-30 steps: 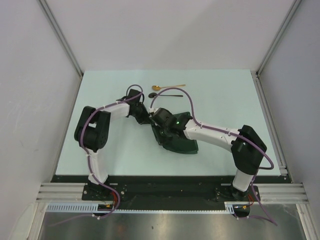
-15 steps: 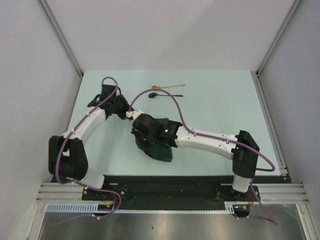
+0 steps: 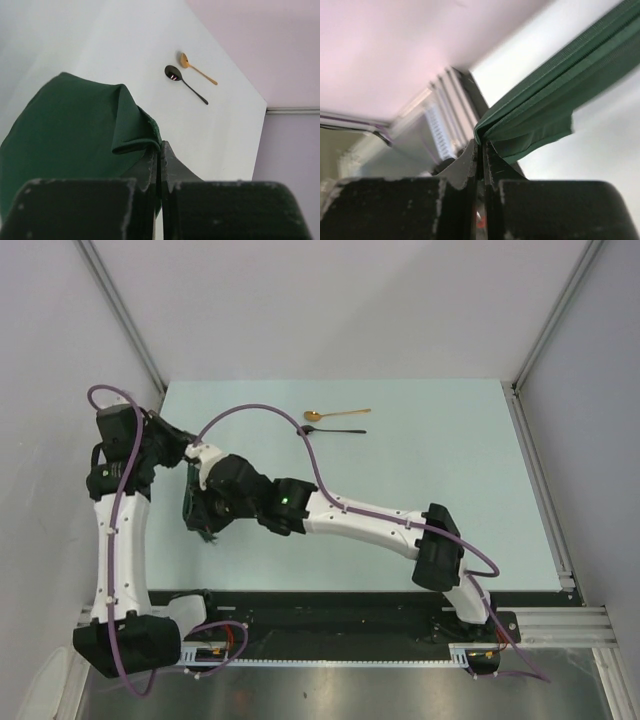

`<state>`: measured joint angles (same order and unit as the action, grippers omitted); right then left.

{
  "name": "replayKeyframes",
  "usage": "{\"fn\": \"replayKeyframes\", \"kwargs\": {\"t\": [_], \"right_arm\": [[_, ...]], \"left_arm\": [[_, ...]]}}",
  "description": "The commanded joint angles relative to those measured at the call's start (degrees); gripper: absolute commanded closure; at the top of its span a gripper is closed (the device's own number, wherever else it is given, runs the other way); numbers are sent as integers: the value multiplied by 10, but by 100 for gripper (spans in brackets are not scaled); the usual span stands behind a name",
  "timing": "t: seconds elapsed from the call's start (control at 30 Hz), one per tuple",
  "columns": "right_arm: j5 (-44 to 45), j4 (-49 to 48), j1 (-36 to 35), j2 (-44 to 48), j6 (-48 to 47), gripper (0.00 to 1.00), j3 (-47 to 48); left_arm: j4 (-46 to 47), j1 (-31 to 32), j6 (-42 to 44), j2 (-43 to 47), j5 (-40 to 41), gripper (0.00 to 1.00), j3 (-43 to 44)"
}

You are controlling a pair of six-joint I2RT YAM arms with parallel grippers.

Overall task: Fold the napkin into a case and place the utensils inside
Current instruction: Turn over the upper triangle folded napkin at the center of the board.

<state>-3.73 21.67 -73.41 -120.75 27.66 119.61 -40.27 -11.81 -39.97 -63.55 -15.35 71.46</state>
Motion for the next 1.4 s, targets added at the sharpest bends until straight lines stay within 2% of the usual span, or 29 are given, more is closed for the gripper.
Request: {"fn": "replayKeyframes", "kwargs": {"t": [0.0,0.03,0.1,0.13,0.2,0.23,0.27,0.33,0.37,0.43,0.47,0.57,0.9,1.2,1.3,1.37], "right_arm": [[-112,-140,-16,51,66,100,-77],[-122,-173,-6,65,86,100,-161],[-140,-268,22,106,134,100,-237],[-149,-283,33,117,142,100,-303],[-155,-337,58,153,164,100,-377],[-167,-357,69,166,176,100,-452],[-170,-403,77,180,189,100,-500],[-163,-430,92,233,197,100,-575],[-159,-429,96,254,195,100,-642],[-160,-431,115,302,194,100,-703],[-160,-449,123,318,196,100,-760],[-158,-459,149,375,202,100,-852],[-165,-479,215,462,207,100,-989],[-144,-459,246,468,205,97,-1030],[-124,-420,251,482,195,84,-1029],[-113,-360,258,495,187,75,-1020]], "left_arm": [[118,12,7,-24,8,100,10],[126,31,7,-38,7,100,9],[149,58,7,-81,14,100,-4],[163,85,3,-95,14,100,-12],[215,114,-9,-132,36,100,-47],[232,165,-11,-145,48,100,-54],[257,186,-13,-157,61,100,-62],[278,240,-17,-204,80,100,-62],[296,257,-29,-220,84,100,-58],[310,306,-36,-261,112,100,-48],[311,320,-39,-275,120,100,-31],[323,363,-48,-323,137,100,-5],[298,447,-47,-459,190,100,81],[260,464,-49,-520,197,99,140],[263,467,-42,-526,191,96,148],[265,471,-35,-529,189,80,156]]}}
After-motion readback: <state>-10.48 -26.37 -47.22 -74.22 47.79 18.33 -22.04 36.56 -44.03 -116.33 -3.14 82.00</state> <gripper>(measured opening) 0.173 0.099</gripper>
